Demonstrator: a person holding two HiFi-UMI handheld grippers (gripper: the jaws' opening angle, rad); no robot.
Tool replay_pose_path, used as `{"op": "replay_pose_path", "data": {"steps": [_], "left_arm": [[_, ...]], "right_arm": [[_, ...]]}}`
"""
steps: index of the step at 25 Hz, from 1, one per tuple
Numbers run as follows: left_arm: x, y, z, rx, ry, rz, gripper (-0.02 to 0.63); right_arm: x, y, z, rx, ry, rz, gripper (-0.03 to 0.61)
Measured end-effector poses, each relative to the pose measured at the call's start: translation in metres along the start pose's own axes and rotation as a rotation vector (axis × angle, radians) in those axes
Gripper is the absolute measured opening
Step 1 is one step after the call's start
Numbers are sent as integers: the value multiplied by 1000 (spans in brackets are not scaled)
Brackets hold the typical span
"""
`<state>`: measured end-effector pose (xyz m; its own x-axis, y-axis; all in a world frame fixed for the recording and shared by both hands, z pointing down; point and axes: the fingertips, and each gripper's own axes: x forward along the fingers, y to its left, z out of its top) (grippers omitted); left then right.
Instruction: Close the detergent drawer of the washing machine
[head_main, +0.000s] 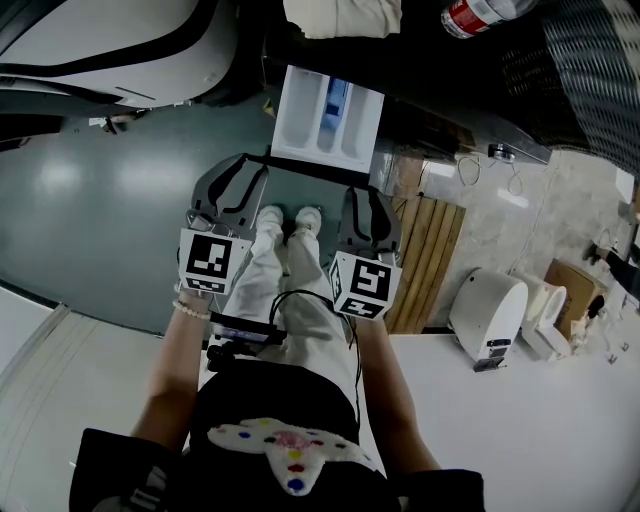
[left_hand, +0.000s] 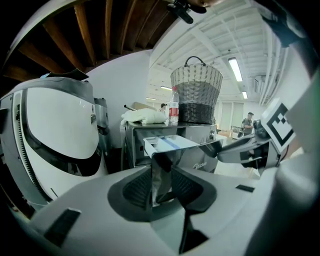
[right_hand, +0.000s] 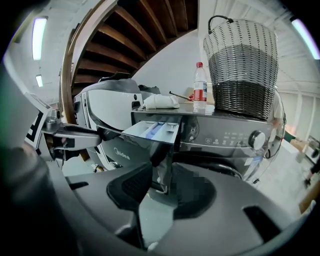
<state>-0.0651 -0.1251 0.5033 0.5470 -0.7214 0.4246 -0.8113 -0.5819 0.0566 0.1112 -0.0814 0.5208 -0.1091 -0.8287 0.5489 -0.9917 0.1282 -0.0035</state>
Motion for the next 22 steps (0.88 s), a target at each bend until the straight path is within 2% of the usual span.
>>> {"op": "replay_pose_path", "data": {"steps": [8, 22], "left_arm": [[3, -1, 2, 54, 22, -3, 127], [10, 4, 6, 77, 25, 15, 127]], "right_arm": [[2, -2, 1, 2, 5, 1, 127], [10, -4, 5, -10, 14, -4, 127]]}}
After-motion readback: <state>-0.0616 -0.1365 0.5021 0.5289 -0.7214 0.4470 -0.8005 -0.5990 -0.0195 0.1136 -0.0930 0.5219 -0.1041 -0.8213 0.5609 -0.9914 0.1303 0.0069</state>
